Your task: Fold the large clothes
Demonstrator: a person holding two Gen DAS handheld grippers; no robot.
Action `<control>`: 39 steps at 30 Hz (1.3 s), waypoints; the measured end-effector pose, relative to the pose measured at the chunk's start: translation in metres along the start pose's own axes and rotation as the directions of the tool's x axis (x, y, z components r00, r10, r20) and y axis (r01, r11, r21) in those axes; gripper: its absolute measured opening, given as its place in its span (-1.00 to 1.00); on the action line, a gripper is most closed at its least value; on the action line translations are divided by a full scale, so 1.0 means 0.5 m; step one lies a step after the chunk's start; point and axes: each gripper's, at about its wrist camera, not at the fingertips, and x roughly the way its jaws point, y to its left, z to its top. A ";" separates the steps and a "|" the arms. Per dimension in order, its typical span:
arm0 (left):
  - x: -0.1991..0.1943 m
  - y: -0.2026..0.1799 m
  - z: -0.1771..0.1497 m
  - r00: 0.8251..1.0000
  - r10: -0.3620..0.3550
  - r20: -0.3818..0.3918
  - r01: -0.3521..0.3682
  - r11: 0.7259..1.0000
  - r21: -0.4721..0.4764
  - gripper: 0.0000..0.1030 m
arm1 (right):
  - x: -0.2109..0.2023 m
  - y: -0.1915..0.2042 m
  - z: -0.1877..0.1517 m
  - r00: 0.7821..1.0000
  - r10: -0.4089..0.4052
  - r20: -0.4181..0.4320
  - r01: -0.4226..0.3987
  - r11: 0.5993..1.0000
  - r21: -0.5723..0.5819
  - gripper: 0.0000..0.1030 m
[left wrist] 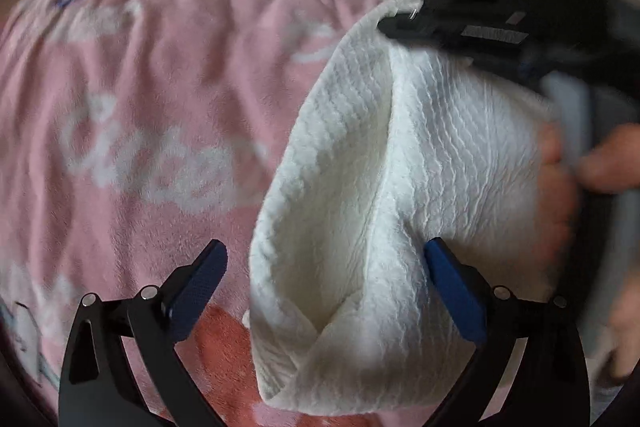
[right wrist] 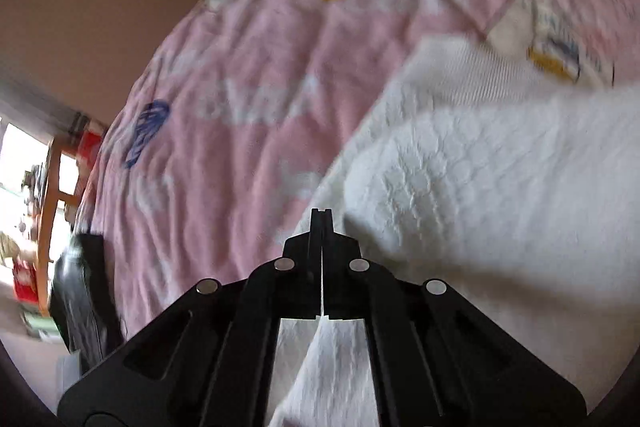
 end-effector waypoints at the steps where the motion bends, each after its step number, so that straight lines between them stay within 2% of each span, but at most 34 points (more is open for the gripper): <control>1: -0.001 -0.008 -0.001 1.000 0.017 0.008 -0.017 1.000 0.015 0.87 | -0.016 0.005 0.000 1.000 -0.012 0.013 0.012 1.000 -0.019 -1.00; 3: -0.002 -0.013 -0.002 1.000 0.028 0.013 -0.029 0.999 0.022 0.87 | -0.068 0.013 0.001 0.998 -0.021 0.053 0.023 0.999 -0.041 -0.85; 4: -0.002 -0.012 -0.002 1.000 0.026 0.012 -0.026 0.999 0.020 0.87 | -0.084 0.013 -0.003 0.997 -0.038 0.061 0.040 0.998 -0.038 -0.36; 5: -0.003 -0.008 -0.002 1.000 0.020 0.010 -0.020 1.000 0.013 0.87 | -0.095 0.019 -0.002 0.995 -0.077 0.059 0.080 0.996 -0.039 0.52; 6: -0.004 -0.004 -0.002 1.000 0.008 0.005 -0.008 1.000 -0.001 0.87 | -0.103 0.024 -0.001 0.993 -0.106 0.060 0.108 0.993 -0.047 0.78; 8: -0.007 0.005 0.001 1.000 -0.013 -0.003 0.013 1.000 -0.018 0.87 | -0.122 0.045 -0.012 0.986 -0.139 0.096 0.148 0.984 -0.101 0.83; 10: -0.022 0.012 0.000 0.999 -0.050 -0.006 0.050 0.998 -0.023 0.87 | -0.113 0.066 -0.018 0.967 -0.242 0.081 0.252 0.955 -0.157 0.83; 12: -0.034 0.013 0.001 0.997 -0.074 -0.009 0.074 0.997 -0.012 0.84 | -0.086 0.070 -0.021 0.925 -0.379 0.037 0.380 0.911 -0.160 0.83; 13: -0.039 0.013 0.001 0.997 -0.072 -0.007 0.072 0.997 -0.007 0.84 | -0.078 0.068 -0.025 0.914 -0.405 0.027 0.404 0.900 -0.162 0.83; 14: -0.042 0.011 0.003 0.998 -0.064 -0.006 0.064 0.998 -0.003 0.84 | -0.060 0.067 -0.030 0.892 -0.452 0.002 0.445 0.878 -0.176 0.83; 17: -0.047 0.019 -0.001 0.998 -0.063 -0.012 0.063 0.998 -0.002 0.85 | 0.009 0.060 -0.042 0.810 -0.585 -0.045 0.556 0.790 -0.259 0.82; 18: -0.049 0.021 -0.002 0.997 -0.069 -0.014 0.069 0.998 -0.004 0.85 | 0.025 0.049 -0.045 0.791 -0.610 -0.052 0.578 0.772 -0.264 0.82; 20: -0.052 0.027 -0.002 0.997 -0.079 -0.016 0.079 0.997 -0.008 0.85 | 0.046 0.011 -0.047 0.779 -0.620 -0.091 0.589 0.774 -0.234 0.80; 21: -0.055 0.030 -0.004 0.996 -0.086 -0.015 0.086 0.996 -0.006 0.85 | 0.048 0.000 -0.049 0.784 -0.614 -0.096 0.584 0.781 -0.222 0.77; 22: -0.057 0.032 -0.004 0.995 -0.099 -0.015 0.099 0.995 -0.002 0.85 | 0.045 -0.008 -0.052 0.793 -0.604 -0.084 0.576 0.787 -0.219 0.58; 23: -0.057 0.035 -0.005 0.994 -0.105 -0.018 0.105 0.994 -0.003 0.85 | 0.044 -0.009 -0.055 0.801 -0.594 -0.080 0.566 0.794 -0.222 0.35; 24: -0.058 0.039 -0.008 0.994 -0.109 -0.019 0.109 0.994 -0.006 0.85 | 0.042 -0.007 -0.057 0.821 -0.565 -0.081 0.537 0.813 -0.225 -0.08; 25: -0.062 0.045 -0.011 0.993 -0.116 -0.021 0.116 0.993 -0.009 0.85 | 0.038 -0.004 -0.058 0.831 -0.550 -0.083 0.522 0.822 -0.226 -0.38; 26: -0.060 0.047 -0.012 0.992 -0.124 -0.027 0.123 0.992 -0.011 0.85 | 0.035 0.000 -0.057 0.835 -0.544 -0.081 0.516 0.827 -0.225 -0.52; 29: -0.066 0.053 -0.016 0.991 -0.129 -0.030 0.129 0.992 -0.007 0.85 | 0.028 -0.007 -0.049 0.862 -0.498 -0.093 0.476 0.859 -0.187 -0.63; 30: -0.067 0.042 -0.017 0.991 -0.130 -0.030 0.130 0.992 -0.003 0.85 | 0.023 -0.011 -0.048 0.874 -0.476 -0.096 0.458 0.874 -0.164 -0.68; 31: -0.068 0.040 -0.018 0.991 -0.131 -0.029 0.131 0.991 -0.001 0.85 | 0.013 -0.021 -0.046 0.897 -0.432 -0.093 0.419 0.899 -0.127 -0.73; 34: -0.061 0.036 -0.016 0.990 -0.136 -0.033 0.137 0.991 0.006 0.85 | -0.008 -0.018 -0.046 0.931 -0.359 -0.073 0.351 0.931 -0.095 -0.81; 39: -0.057 0.023 -0.011 0.992 -0.125 -0.034 0.126 0.992 0.025 0.85 | -0.030 0.038 -0.039 0.953 -0.304 -0.009 0.300 0.944 -0.140 -0.85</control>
